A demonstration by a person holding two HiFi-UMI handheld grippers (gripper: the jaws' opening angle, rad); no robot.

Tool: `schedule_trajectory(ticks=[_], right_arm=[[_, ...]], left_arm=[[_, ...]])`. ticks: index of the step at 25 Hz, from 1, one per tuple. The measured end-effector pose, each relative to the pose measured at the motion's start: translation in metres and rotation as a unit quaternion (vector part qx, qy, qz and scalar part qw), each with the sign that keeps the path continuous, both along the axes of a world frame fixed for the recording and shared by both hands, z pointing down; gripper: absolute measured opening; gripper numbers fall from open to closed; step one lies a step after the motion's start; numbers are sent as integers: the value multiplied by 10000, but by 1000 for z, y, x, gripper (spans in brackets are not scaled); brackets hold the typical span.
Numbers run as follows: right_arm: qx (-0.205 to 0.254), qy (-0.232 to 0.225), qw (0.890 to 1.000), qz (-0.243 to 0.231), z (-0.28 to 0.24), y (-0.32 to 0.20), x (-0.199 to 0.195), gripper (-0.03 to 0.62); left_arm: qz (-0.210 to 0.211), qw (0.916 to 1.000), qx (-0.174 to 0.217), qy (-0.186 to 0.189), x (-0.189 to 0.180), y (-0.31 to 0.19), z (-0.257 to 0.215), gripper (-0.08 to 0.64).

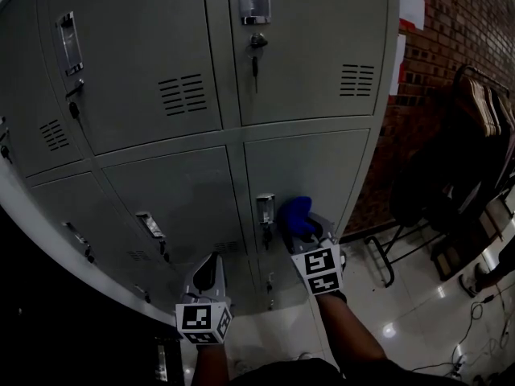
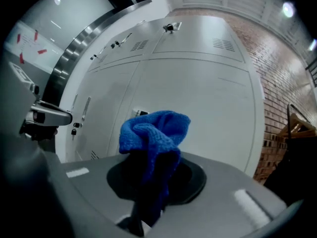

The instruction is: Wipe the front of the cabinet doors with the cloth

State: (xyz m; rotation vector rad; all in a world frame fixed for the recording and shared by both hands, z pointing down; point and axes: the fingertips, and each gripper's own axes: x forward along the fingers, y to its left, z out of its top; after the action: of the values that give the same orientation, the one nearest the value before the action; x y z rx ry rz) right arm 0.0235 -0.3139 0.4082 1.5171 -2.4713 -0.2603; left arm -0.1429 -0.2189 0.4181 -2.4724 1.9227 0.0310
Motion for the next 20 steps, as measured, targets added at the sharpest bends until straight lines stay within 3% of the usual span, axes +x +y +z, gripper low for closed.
schedule_trajectory(ticks=[9,15,20], right_arm=[[-144,-34,9997,-202,19,-6,-38,60],[-159,-8,9996,-238,20,-8,-33,61],[-194,13,9998,-10,24,-13,-7,62]], left_arm=[[-135,9999,-12,1,-15,5,2,14],[-245,9997,-26,0,-26,5,1,14],[-141,9999,-33,9,-15,3,3,14]])
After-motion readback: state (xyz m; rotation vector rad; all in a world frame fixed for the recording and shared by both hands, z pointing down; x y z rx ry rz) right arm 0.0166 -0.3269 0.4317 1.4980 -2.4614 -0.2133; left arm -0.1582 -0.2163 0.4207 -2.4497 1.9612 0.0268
